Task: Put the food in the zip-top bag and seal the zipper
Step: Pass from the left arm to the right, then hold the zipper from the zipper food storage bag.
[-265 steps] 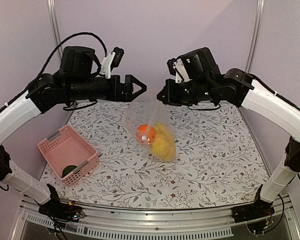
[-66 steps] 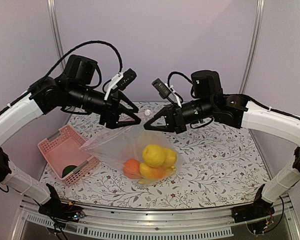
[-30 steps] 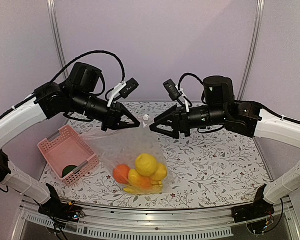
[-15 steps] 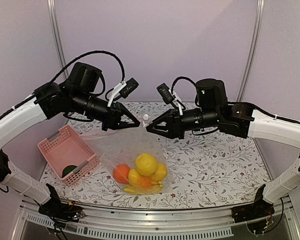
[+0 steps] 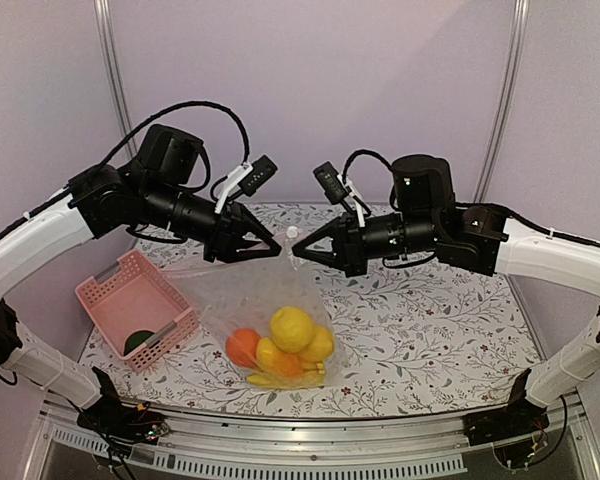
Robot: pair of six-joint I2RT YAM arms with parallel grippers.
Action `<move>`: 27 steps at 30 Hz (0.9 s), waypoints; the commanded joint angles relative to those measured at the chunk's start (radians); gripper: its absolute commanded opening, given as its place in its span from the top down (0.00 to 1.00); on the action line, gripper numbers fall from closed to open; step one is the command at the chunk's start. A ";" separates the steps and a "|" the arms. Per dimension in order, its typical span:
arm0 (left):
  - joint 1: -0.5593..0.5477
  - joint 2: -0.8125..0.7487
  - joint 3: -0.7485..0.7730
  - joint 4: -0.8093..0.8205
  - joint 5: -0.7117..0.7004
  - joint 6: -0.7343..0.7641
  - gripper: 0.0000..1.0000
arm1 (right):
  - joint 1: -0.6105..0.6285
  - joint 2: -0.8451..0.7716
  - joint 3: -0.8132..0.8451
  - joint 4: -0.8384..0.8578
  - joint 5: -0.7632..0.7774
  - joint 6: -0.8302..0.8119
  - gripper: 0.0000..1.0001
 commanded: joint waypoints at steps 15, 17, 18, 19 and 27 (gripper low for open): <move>-0.007 0.073 0.103 0.069 0.112 0.029 0.42 | 0.006 0.016 0.035 -0.015 -0.081 0.005 1.00; -0.007 0.080 0.107 0.064 0.123 0.048 0.44 | 0.006 0.017 0.036 -0.016 -0.081 0.004 1.00; -0.007 0.080 0.106 0.063 0.124 0.050 0.44 | 0.006 0.017 0.038 -0.017 -0.082 0.004 1.00; -0.007 0.081 0.106 0.061 0.124 0.052 0.44 | 0.006 0.018 0.039 -0.017 -0.084 0.004 1.00; -0.008 0.083 0.099 0.056 0.132 0.056 0.66 | 0.006 0.028 0.047 -0.018 -0.082 0.003 1.00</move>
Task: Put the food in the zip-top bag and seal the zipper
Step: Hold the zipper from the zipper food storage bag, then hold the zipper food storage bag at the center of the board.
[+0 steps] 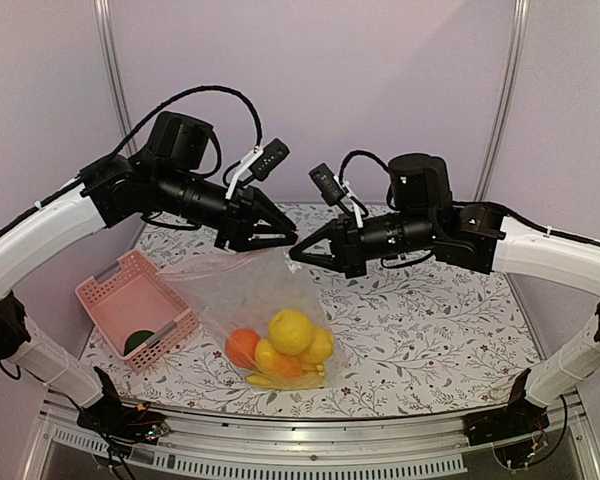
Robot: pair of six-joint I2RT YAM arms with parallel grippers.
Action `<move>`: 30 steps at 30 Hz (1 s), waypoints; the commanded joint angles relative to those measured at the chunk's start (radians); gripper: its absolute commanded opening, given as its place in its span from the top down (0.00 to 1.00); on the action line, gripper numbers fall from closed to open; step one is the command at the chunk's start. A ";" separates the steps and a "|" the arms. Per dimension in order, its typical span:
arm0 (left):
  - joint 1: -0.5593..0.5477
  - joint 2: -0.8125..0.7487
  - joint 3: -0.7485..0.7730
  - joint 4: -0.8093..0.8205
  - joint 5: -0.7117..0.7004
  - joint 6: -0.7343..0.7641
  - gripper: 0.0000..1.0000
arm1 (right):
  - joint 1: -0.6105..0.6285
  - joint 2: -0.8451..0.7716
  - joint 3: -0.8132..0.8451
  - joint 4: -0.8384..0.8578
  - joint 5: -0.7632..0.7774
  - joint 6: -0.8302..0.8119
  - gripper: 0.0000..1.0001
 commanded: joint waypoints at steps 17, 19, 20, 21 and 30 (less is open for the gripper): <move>-0.005 -0.027 -0.037 -0.020 -0.016 0.002 0.99 | 0.006 -0.019 0.007 -0.002 0.025 0.003 1.00; -0.004 -0.031 -0.038 -0.022 -0.022 0.004 1.00 | 0.005 -0.024 0.001 0.005 0.034 0.005 1.00; -0.003 -0.032 -0.039 -0.023 -0.024 0.004 1.00 | 0.005 -0.028 -0.004 0.010 0.040 0.006 1.00; -0.001 -0.034 -0.040 -0.026 -0.027 0.006 1.00 | 0.006 -0.032 -0.010 0.013 0.045 0.008 1.00; 0.017 -0.054 -0.051 -0.047 -0.041 0.011 1.00 | 0.004 -0.081 -0.055 0.040 0.095 0.025 1.00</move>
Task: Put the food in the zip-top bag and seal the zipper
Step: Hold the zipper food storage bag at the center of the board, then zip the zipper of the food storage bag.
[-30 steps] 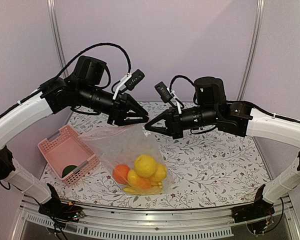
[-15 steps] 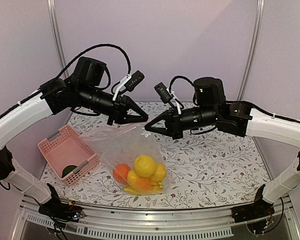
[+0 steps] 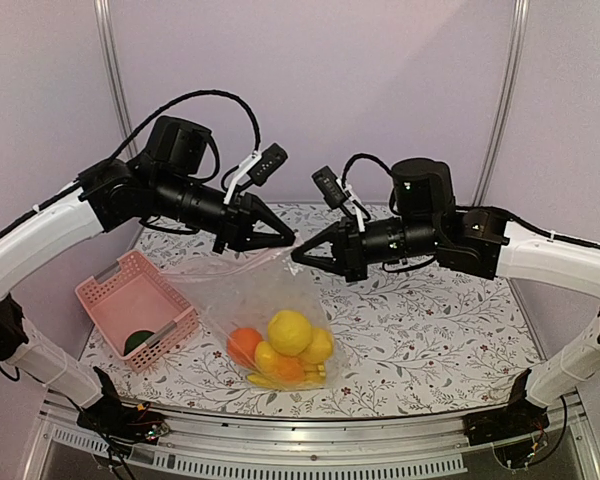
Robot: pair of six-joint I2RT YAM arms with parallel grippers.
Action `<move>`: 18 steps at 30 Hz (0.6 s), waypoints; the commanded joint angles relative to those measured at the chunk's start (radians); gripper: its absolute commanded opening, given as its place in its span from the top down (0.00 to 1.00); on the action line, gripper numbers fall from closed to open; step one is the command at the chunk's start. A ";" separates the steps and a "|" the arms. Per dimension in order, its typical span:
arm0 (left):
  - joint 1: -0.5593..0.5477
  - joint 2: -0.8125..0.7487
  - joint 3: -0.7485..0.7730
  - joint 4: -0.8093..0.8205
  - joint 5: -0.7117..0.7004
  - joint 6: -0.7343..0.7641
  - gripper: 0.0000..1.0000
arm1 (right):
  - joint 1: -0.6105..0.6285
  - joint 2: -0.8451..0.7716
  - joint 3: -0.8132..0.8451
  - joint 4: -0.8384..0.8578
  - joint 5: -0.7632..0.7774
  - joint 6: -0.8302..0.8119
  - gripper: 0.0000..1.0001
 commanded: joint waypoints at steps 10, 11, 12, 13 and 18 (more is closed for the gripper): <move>0.037 -0.061 -0.032 -0.073 -0.050 0.019 1.00 | -0.012 -0.077 -0.045 0.038 0.092 0.034 1.00; 0.040 -0.063 -0.034 -0.077 -0.052 0.021 1.00 | -0.014 -0.079 -0.046 0.038 0.103 0.037 1.00; 0.043 -0.065 -0.036 -0.081 -0.055 0.023 1.00 | -0.016 -0.081 -0.049 0.038 0.111 0.039 1.00; 0.046 -0.069 -0.036 -0.084 -0.057 0.024 1.00 | -0.017 -0.081 -0.051 0.037 0.122 0.041 1.00; 0.062 -0.084 -0.046 -0.099 -0.065 0.029 1.00 | -0.024 -0.091 -0.063 0.034 0.197 0.053 1.00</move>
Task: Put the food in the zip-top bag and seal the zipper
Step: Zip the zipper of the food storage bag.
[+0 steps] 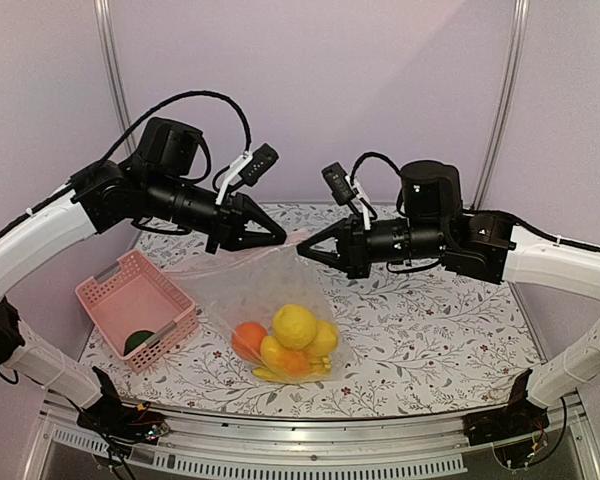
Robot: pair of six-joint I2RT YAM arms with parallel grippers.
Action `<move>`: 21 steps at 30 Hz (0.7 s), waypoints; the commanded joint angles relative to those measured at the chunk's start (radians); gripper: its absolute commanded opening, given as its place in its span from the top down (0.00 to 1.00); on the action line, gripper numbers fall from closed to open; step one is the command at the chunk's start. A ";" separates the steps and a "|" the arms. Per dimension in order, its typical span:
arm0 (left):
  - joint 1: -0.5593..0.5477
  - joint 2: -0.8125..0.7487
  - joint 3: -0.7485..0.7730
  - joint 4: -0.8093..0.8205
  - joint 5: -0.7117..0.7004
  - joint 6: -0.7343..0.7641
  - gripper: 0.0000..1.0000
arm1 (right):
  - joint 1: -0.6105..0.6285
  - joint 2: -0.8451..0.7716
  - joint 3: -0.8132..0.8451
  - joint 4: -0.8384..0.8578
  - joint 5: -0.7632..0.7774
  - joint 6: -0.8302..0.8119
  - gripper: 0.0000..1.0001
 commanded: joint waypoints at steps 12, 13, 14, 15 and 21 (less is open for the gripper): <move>0.065 -0.078 -0.042 -0.103 -0.051 0.020 1.00 | -0.042 -0.070 -0.020 -0.057 0.278 0.040 1.00; 0.068 -0.079 -0.044 -0.105 -0.051 0.022 1.00 | -0.043 -0.071 -0.020 -0.064 0.292 0.042 1.00; 0.070 -0.080 -0.045 -0.105 -0.051 0.022 1.00 | -0.047 -0.075 -0.018 -0.072 0.309 0.044 1.00; 0.073 -0.081 -0.048 -0.106 -0.051 0.022 1.00 | -0.051 -0.078 -0.017 -0.078 0.324 0.046 1.00; 0.086 -0.085 -0.060 -0.107 -0.051 0.022 1.00 | -0.076 -0.096 -0.013 -0.138 0.407 0.058 1.00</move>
